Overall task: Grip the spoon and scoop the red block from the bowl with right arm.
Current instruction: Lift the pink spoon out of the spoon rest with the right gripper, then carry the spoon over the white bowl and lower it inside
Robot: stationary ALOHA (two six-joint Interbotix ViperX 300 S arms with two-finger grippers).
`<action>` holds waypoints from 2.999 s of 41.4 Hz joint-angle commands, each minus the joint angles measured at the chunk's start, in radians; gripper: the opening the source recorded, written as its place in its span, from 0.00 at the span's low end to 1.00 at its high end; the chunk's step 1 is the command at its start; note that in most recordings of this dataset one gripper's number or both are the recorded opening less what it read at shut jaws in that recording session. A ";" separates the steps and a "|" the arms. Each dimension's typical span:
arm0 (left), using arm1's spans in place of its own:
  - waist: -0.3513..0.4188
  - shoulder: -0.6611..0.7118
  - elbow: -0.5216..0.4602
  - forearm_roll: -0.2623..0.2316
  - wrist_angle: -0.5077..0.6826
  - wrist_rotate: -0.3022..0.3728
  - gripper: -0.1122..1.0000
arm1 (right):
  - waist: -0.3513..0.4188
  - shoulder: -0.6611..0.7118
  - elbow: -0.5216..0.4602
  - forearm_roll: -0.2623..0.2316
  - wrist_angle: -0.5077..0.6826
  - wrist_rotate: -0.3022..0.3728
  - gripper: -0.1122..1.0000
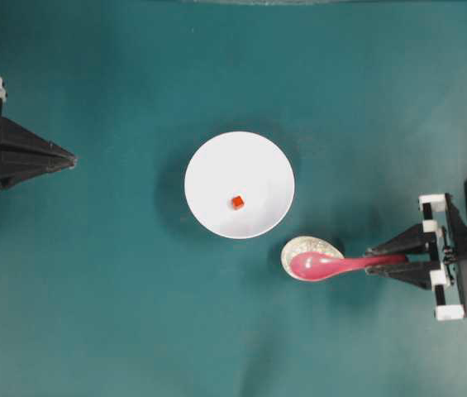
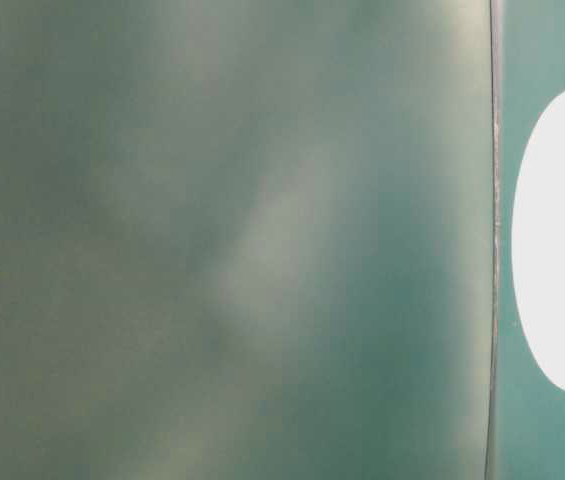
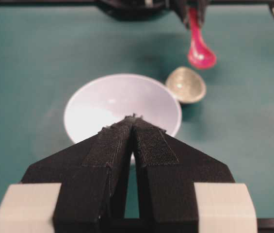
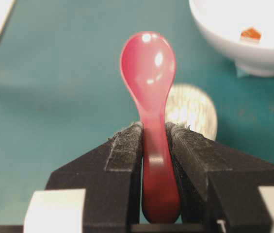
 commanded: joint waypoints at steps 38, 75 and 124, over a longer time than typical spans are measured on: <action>0.002 0.008 -0.018 0.002 0.091 -0.020 0.10 | -0.727 -0.440 -0.337 -0.029 0.930 -0.423 0.32; 0.002 -0.003 -0.017 0.000 0.150 -0.020 0.10 | -0.862 -0.270 -0.604 -0.048 1.189 -0.032 0.32; 0.002 -0.017 -0.018 0.000 0.152 -0.020 0.10 | -0.862 0.040 -0.907 -0.485 1.660 0.075 0.32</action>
